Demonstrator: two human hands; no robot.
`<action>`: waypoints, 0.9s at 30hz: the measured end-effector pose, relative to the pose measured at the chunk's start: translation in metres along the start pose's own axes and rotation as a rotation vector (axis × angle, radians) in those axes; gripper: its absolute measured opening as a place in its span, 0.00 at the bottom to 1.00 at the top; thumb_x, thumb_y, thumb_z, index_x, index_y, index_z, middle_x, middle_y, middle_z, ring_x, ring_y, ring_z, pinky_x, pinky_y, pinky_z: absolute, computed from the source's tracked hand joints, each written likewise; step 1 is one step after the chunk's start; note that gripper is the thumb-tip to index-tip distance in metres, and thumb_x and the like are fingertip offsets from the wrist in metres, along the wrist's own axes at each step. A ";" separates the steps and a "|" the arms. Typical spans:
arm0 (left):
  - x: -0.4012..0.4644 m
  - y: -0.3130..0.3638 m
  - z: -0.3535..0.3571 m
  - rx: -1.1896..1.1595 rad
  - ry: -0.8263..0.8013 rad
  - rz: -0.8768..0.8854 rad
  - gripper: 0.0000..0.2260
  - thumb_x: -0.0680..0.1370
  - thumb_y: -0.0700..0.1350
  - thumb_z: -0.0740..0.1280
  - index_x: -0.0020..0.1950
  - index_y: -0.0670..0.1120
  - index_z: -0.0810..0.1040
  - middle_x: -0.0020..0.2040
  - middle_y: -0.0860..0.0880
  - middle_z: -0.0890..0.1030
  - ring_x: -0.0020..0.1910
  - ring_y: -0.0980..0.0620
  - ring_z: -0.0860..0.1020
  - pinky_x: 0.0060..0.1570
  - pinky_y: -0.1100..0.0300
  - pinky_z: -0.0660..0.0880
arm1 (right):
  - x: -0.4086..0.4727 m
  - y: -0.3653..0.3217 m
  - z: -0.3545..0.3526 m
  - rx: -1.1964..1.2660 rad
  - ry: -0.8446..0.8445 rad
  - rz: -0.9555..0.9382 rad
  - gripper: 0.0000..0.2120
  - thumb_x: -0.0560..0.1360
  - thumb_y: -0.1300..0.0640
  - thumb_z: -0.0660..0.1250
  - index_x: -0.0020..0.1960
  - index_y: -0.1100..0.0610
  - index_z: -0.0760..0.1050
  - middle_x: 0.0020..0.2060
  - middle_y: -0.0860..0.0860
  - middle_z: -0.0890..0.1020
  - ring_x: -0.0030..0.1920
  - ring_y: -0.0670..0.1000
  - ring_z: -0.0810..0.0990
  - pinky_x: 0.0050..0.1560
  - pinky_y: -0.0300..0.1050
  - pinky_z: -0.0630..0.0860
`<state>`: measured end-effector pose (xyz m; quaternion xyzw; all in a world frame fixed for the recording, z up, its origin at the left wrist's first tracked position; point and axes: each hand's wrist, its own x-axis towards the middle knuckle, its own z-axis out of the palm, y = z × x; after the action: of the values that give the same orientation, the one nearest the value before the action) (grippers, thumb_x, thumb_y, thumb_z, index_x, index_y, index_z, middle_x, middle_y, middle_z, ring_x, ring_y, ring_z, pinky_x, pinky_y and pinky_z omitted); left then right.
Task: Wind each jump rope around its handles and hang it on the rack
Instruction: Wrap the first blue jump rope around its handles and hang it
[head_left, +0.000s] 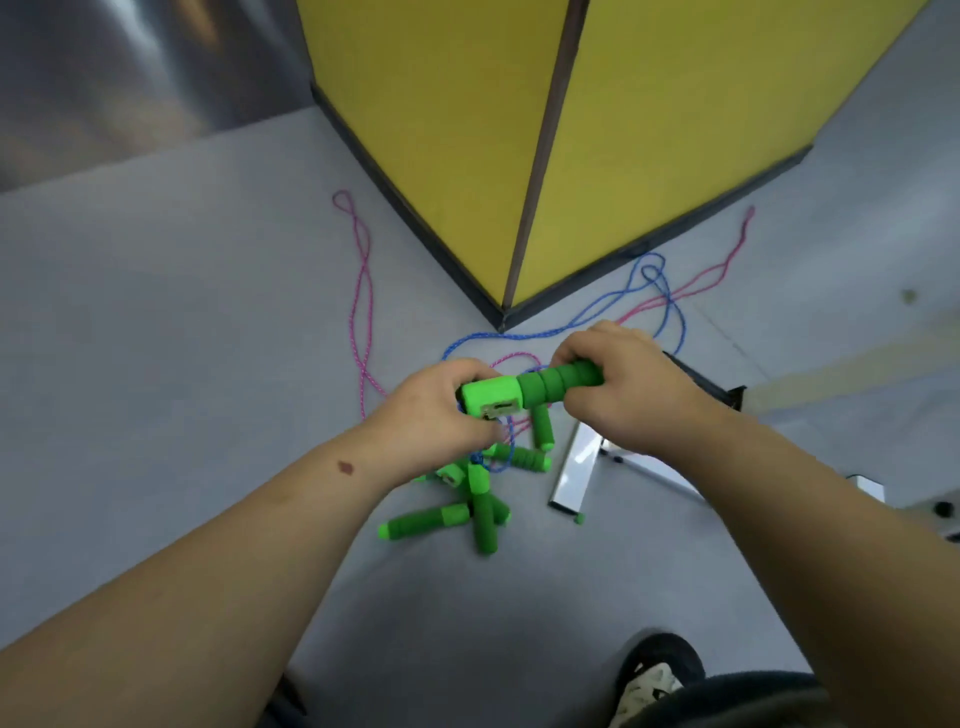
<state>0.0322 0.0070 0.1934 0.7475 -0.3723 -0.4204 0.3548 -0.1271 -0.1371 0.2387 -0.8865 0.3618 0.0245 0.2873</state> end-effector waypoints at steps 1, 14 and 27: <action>-0.006 0.008 -0.006 -0.106 0.036 0.020 0.12 0.69 0.42 0.77 0.50 0.53 0.82 0.37 0.48 0.83 0.34 0.52 0.80 0.38 0.56 0.79 | -0.006 -0.005 -0.006 0.072 0.040 0.034 0.12 0.64 0.53 0.62 0.46 0.44 0.76 0.42 0.46 0.74 0.48 0.54 0.73 0.45 0.45 0.66; -0.028 0.074 -0.015 -0.838 0.226 0.080 0.10 0.84 0.38 0.65 0.55 0.48 0.86 0.41 0.49 0.81 0.34 0.55 0.78 0.35 0.63 0.78 | -0.036 -0.059 -0.005 0.751 -0.046 0.190 0.11 0.77 0.55 0.62 0.52 0.40 0.78 0.48 0.51 0.85 0.52 0.54 0.82 0.56 0.56 0.78; -0.029 0.087 -0.017 -0.896 0.135 0.123 0.21 0.83 0.31 0.61 0.68 0.50 0.82 0.58 0.46 0.86 0.48 0.53 0.82 0.45 0.62 0.80 | -0.033 -0.067 -0.001 0.818 0.002 -0.026 0.15 0.76 0.56 0.70 0.56 0.38 0.75 0.38 0.47 0.76 0.37 0.46 0.74 0.41 0.46 0.73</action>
<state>0.0138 -0.0057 0.2840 0.5227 -0.1733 -0.4686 0.6908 -0.1079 -0.0780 0.2809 -0.7037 0.3309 -0.1257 0.6161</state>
